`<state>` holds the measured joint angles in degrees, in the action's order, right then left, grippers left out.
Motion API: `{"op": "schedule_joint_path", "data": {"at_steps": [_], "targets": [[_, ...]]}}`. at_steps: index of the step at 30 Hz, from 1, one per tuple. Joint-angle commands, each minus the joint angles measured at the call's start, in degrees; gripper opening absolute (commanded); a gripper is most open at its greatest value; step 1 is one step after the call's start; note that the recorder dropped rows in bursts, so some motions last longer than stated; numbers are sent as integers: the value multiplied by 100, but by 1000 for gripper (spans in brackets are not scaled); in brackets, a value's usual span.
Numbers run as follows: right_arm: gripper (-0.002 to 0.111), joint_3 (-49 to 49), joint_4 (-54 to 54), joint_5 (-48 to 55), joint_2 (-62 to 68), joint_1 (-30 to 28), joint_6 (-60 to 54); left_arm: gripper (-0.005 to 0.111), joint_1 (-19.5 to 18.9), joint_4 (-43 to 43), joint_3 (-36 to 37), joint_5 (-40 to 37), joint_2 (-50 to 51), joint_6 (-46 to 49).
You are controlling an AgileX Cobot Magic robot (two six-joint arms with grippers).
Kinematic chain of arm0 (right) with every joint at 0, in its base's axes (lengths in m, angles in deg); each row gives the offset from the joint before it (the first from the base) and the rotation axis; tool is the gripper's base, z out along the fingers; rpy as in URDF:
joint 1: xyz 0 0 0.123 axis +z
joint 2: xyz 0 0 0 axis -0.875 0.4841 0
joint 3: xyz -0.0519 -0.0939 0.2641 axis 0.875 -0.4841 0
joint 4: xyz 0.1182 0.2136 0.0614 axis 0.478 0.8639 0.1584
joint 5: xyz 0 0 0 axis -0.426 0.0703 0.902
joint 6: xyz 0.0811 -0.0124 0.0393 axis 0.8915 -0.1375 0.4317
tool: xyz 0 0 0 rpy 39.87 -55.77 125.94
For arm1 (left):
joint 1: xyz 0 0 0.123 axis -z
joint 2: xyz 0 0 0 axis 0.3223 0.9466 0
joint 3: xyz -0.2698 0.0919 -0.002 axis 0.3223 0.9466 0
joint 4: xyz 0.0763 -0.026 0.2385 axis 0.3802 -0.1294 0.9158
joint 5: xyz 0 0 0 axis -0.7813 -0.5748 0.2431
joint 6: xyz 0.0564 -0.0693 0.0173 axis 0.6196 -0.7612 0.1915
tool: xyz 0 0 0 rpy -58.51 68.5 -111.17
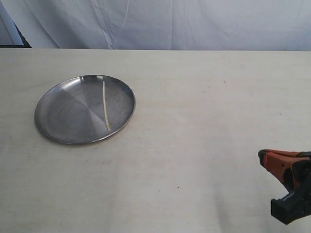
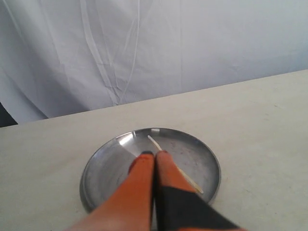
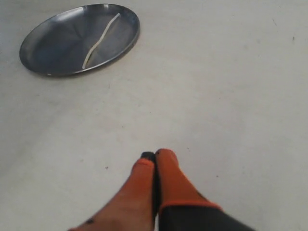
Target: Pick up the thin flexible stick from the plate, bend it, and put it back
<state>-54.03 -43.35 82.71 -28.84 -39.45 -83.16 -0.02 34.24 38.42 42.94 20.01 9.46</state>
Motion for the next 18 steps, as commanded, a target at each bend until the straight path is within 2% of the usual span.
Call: {"op": "schedule_joint_path", "data": {"at_steps": [1,5,10,15,18], "targets": [[-1,-496,-7,-35,-432,12,10,0,6,18,452,549,-269,-14],[-1,-834,7,-34,-646,12,10,0,6,18,922,691,-544,-14],[-1,-1020,1043,-7,-859,-33,10,0,6,25,1306,691,-614,-14],[-1,-1020,2200,438,-1206,-275,10,0,6,184,1471,715,-614,-14],[-1,-1020,2430,391,-1426,-327,10,0,6,437,1471,630,-614,-14]]}}
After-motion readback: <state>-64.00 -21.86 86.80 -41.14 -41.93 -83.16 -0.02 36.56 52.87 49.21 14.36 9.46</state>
